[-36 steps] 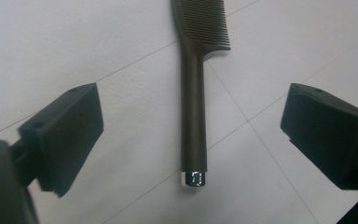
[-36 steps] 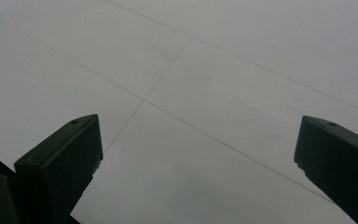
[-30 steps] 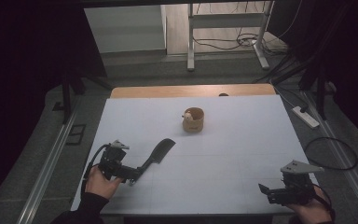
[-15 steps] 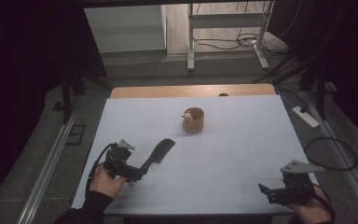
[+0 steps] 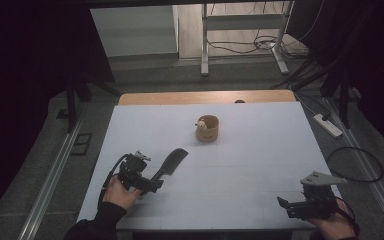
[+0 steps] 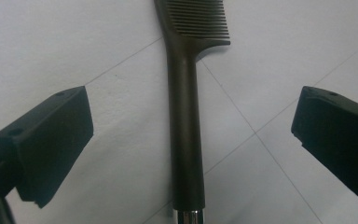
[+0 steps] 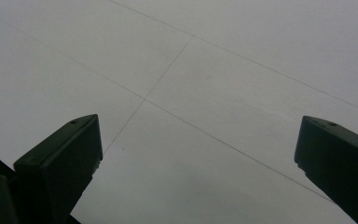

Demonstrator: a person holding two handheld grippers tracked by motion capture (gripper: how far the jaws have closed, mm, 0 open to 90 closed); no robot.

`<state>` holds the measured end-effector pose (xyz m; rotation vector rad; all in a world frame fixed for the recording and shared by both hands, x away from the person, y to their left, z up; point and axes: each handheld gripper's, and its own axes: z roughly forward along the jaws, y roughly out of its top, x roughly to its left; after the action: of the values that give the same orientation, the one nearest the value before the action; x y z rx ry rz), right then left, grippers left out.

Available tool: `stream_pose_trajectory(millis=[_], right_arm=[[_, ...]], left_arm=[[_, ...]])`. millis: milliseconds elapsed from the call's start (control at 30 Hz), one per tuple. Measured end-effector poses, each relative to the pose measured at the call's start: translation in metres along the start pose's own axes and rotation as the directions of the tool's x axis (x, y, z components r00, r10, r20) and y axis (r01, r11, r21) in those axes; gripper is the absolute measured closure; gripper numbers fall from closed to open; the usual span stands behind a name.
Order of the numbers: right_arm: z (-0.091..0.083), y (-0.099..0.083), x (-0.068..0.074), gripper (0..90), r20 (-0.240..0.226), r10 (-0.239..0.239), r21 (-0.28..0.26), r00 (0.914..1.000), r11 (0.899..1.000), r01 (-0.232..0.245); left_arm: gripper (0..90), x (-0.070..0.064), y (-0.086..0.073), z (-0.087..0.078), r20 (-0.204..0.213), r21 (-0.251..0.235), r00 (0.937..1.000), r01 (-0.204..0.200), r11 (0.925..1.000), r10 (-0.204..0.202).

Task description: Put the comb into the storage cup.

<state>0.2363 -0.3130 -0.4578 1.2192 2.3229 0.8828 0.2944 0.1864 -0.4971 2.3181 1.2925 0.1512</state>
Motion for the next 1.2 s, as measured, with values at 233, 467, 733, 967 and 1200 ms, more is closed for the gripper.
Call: stream_pose_trajectory(millis=[233,467,733,967,1200], right_arm=[[0.0,0.0,0.0,0.7,0.0,0.0,0.001,1.0,1.0,0.0],[0.0,0.0,0.0,0.7,0.0,-0.002,0.001,1.0,1.0,0.002],[0.0,0.0,0.0,0.7,0.0,-0.002,0.002,1.0,1.0,0.002],[0.0,0.0,0.001,0.7,0.0,-0.006,0.003,1.0,1.0,0.006],[0.0,0.0,0.001,0.7,-0.001,-0.006,0.003,1.0,1.0,0.006]], left_arm=[[0.0,-0.001,0.002,0.013,-0.006,0.041,0.9999,-0.012,0.9991,0.012],[0.0,-0.003,0.003,0.023,-0.006,0.081,0.9996,-0.026,0.9964,0.027],[0.0,-0.006,0.004,0.033,-0.027,0.121,0.9988,-0.037,0.9919,0.041],[0.0,-0.01,0.005,0.038,-0.061,0.143,0.9971,-0.036,0.9891,0.045],[4.1,-0.012,0.007,0.035,-0.071,0.158,0.997,-0.018,0.9873,0.03]])
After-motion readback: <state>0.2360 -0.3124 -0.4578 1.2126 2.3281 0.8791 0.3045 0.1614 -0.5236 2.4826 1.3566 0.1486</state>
